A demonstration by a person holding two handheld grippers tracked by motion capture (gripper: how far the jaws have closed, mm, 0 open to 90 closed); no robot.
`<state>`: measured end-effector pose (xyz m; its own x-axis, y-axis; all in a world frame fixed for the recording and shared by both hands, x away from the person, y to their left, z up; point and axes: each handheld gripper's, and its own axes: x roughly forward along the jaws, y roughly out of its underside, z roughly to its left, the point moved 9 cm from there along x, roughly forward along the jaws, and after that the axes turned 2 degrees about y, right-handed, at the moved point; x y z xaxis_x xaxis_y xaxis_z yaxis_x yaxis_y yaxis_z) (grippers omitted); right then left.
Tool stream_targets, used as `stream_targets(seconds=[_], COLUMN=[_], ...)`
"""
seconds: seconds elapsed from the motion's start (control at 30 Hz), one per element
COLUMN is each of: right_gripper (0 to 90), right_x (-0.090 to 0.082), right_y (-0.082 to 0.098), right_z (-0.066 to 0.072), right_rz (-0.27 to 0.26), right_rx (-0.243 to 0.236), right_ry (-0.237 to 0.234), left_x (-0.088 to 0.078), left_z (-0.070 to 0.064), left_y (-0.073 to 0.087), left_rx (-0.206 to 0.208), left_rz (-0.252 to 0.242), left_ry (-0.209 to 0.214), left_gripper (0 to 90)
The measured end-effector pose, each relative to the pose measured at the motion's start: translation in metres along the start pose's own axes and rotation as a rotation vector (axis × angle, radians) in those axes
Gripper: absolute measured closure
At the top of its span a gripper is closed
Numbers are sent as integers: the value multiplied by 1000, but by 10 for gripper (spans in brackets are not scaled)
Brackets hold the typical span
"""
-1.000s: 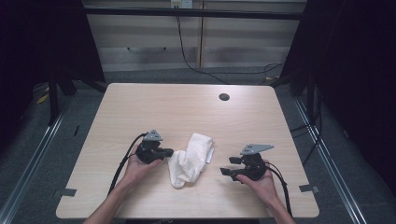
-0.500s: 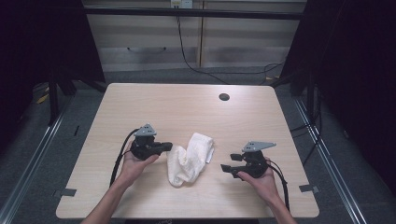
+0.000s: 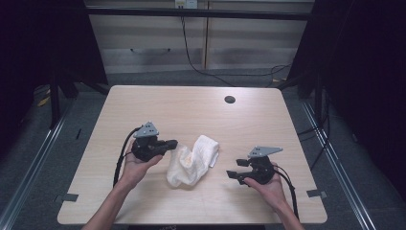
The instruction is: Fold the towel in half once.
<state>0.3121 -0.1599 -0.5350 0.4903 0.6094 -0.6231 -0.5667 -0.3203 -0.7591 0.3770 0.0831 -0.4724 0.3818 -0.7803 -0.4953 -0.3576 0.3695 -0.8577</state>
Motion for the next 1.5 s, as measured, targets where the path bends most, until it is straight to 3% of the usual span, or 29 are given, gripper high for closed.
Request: stream_targets(seconds=[0.23,0.47,0.6,0.7,0.8,1.0,1.1,1.13,1.23,1.33,1.5], right_gripper=[345,345,344,344,344,348,353,360,383,428,502], right_x=[-4,-7,-12,-17,-20,-17,-14,-13,-8,2,18], right_y=[-7,-14,-14,-15,-15,-17,-18,-19,-24,-31,-48], right_z=[-7,-9,-11,-13,-13,-12,-11,-11,-10,-10,-13], right_rz=[-25,-45,-54,-68,-72,-69,-63,-61,-60,-42,-41], right_rx=[12,22,26,29,30,25,24,18,10,-11,-23], right_ry=[14,16,22,33,35,31,29,30,27,20,-2], left_x=[-14,-26,-34,-47,-54,-63,-70,-70,-74,-71,-65], left_z=[-3,-10,-22,-37,-38,-14,-1,-1,23,36,45], left_y=[-27,-78,-100,-107,-99,-26,2,2,24,38,51], left_rx=[26,87,129,151,156,85,53,53,-5,-53,-72], left_rz=[-55,-109,-145,-194,-197,-91,-49,-49,-14,4,29], left_ry=[-4,-26,-14,30,36,9,-17,-17,-62,-83,-99], left_gripper=[878,878,879,878,877,878,877,877,877,877,877])
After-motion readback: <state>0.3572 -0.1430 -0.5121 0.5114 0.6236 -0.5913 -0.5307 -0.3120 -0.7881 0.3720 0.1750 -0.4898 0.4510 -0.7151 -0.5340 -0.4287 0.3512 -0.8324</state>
